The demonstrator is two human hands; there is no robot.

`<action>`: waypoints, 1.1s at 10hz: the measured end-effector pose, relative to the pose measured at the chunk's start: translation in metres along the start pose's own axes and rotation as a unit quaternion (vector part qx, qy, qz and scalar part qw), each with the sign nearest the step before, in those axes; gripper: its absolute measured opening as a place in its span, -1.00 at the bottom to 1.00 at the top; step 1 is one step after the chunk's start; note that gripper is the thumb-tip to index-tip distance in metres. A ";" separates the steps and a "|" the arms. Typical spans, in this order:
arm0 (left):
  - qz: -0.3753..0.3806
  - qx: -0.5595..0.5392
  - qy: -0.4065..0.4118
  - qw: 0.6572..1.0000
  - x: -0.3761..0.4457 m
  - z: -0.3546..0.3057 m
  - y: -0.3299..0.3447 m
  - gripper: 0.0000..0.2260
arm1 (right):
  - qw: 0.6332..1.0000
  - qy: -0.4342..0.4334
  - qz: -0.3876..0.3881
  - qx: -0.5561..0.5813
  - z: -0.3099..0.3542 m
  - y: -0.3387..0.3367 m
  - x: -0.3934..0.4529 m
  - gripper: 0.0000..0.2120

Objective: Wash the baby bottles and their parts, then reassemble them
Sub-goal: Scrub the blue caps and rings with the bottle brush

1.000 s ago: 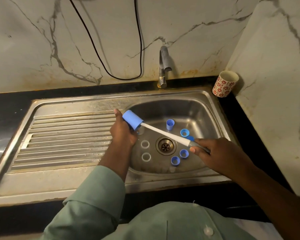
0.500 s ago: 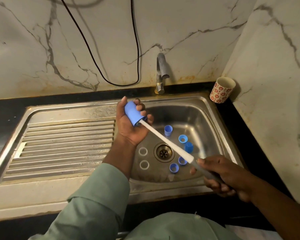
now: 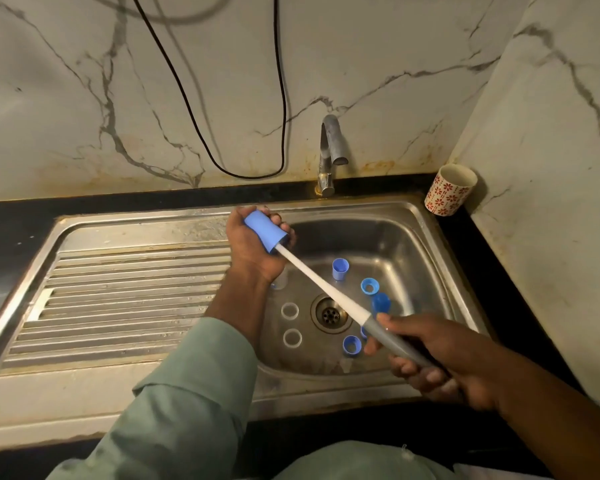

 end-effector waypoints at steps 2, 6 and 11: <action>-0.075 0.031 0.027 0.996 0.008 -0.012 -0.007 -0.71 | 0.740 -0.404 -0.329 -0.426 0.013 0.002 0.021 -0.77; -0.120 0.080 0.010 0.989 0.001 0.005 -0.005 -0.60 | 0.333 -0.580 -0.447 -0.593 0.085 -0.026 0.036 -0.68; -0.098 0.383 -0.083 0.915 -0.027 0.031 -0.036 -0.79 | 0.129 -0.668 -0.296 -0.670 0.153 -0.052 0.043 -0.68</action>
Point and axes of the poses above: each hand's wrist, its own x-axis towards the middle knuckle, its own y-axis out of the palm, z = x × y, the point moved 1 cm from there along x, towards the middle knuckle, and after that the axes turned 7 degrees about -z, right-handed, at the moved point
